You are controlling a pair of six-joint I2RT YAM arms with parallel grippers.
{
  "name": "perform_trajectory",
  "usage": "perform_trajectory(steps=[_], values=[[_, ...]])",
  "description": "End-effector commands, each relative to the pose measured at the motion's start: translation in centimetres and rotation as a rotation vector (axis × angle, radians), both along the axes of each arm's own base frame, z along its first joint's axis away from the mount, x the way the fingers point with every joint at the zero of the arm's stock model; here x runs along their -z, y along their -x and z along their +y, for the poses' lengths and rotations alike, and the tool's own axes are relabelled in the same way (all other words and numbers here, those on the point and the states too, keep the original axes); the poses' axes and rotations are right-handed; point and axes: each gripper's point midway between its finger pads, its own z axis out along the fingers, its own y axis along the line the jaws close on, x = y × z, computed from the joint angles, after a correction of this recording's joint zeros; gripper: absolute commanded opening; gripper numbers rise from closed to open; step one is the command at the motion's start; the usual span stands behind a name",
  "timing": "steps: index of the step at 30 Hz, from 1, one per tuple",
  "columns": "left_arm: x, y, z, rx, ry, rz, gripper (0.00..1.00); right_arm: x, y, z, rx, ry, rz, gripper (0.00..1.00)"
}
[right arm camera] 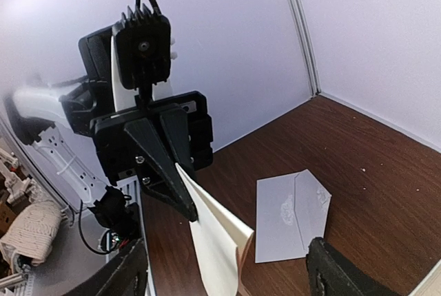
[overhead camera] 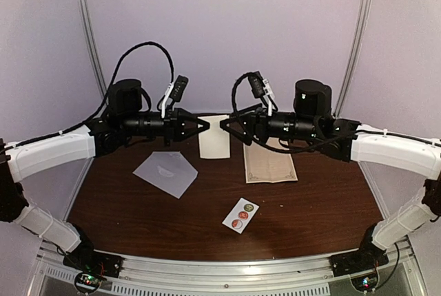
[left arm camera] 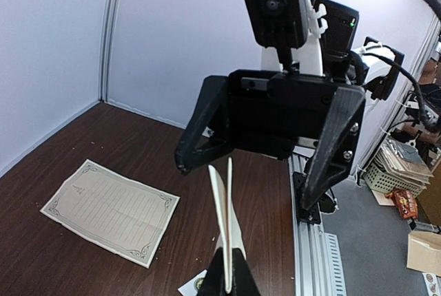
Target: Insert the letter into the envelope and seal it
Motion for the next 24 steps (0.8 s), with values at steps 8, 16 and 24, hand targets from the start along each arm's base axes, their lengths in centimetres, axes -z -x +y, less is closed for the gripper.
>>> perform_trajectory(steps=[8,16,24], values=[[-3.4,2.7,0.4,0.100,0.104,-0.074,0.00,0.3,2.0,1.4,-0.167,-0.071,0.056,0.89],[-3.1,2.8,0.3,0.118,0.102,-0.065,0.00,-0.6,3.3,2.5,-0.266,-0.111,0.056,0.35],[-2.3,2.5,-0.1,0.122,0.088,-0.042,0.49,-2.8,2.6,1.3,-0.181,-0.184,0.010,0.00]])
